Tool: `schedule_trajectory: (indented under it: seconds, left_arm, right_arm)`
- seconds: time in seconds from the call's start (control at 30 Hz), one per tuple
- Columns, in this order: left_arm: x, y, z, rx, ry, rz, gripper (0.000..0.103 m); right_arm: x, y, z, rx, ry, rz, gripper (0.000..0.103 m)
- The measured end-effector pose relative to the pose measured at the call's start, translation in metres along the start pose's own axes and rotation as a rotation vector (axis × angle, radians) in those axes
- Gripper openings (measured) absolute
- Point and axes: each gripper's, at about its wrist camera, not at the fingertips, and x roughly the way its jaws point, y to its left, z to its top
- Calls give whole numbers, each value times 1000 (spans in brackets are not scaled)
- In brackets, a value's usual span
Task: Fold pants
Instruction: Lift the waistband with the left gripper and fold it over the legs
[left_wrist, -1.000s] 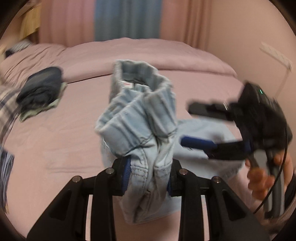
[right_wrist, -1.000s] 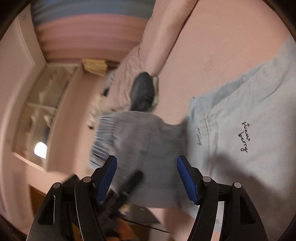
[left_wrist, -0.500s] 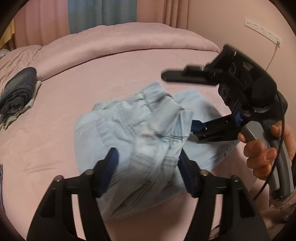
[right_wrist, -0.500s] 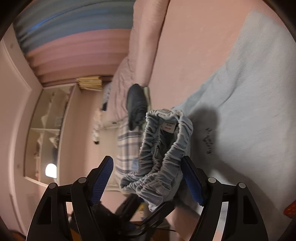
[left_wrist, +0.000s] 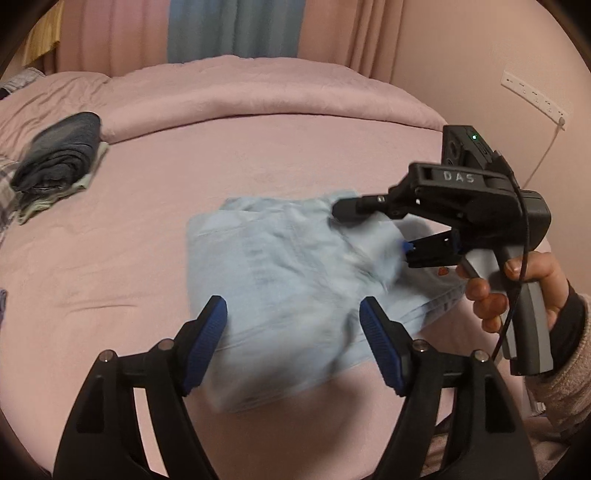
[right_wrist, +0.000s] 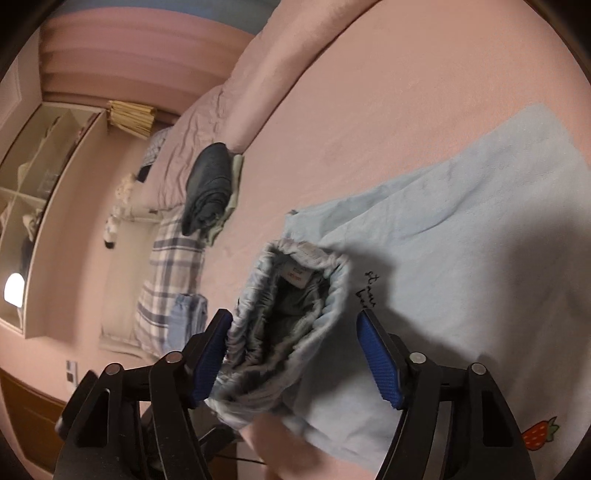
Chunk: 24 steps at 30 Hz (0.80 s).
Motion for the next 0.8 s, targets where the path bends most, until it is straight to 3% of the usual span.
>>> schedule_trajectory:
  seconds: [0.3,0.63,0.8]
  left_arm:
    - [-3,25,-6,-71,-1,34,75]
    - [-4,33,-11,-102,1,52,75]
    - [-5,54,-16,-185,16,88,75]
  right_arm:
    - [0,-9,-1,-22,22,-79,62]
    - [-3,6,-7,-135,6,-163,35]
    - [-14,25,-11,-218,-38,-165,27]
